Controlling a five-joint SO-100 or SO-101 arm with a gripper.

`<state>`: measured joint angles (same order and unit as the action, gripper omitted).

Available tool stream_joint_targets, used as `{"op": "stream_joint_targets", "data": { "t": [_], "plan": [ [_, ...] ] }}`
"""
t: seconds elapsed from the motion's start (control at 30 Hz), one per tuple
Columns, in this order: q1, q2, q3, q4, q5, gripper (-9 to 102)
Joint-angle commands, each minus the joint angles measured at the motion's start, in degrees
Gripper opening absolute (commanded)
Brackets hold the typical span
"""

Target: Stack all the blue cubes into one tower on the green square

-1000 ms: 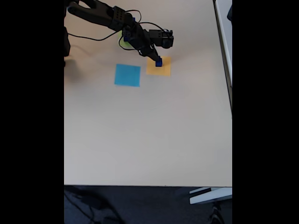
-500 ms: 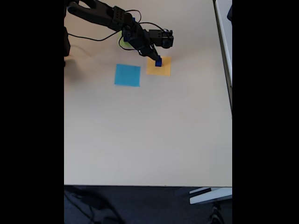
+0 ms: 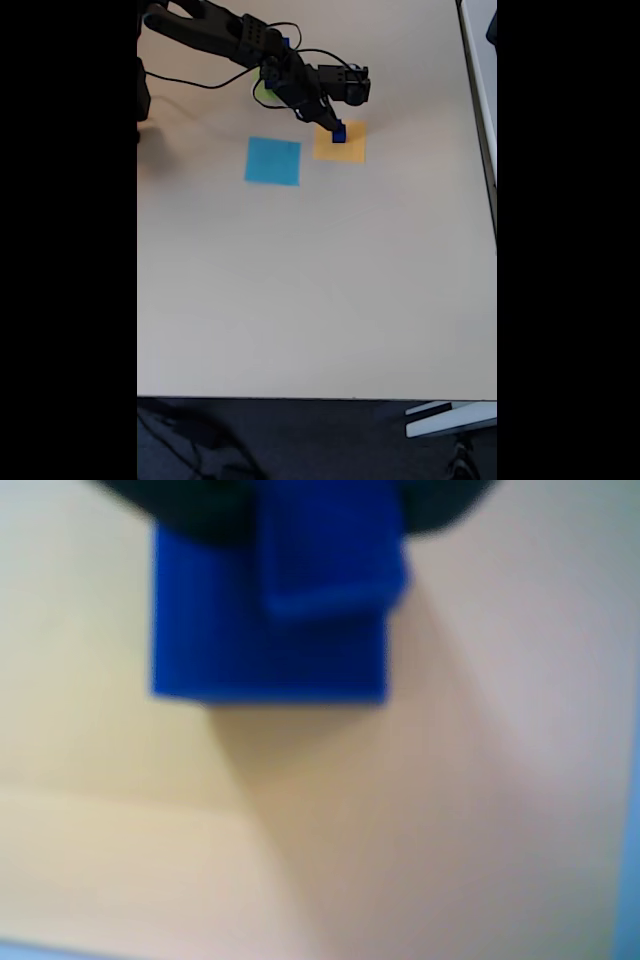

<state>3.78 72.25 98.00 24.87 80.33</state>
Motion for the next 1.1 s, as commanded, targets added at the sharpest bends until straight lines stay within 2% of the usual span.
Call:
{"op": "stream_joint_targets", "data": {
  "t": [0.0, 0.17, 0.5, 0.77, 0.9, 1.07],
  "plan": [
    [0.4, 4.7, -0.4, -0.7, -0.4, 0],
    [0.5, 5.9, -0.7, -0.4, -1.2, 0],
    [1.3, 8.4, -8.5, 10.6, -3.9, 0],
    [2.9, 14.2, -7.8, 18.6, -5.2, 0],
    [4.0, 18.9, -1.0, 17.8, -5.5, 0],
    [5.4, 24.3, 11.1, 11.3, -6.6, 0]
  ]
}}
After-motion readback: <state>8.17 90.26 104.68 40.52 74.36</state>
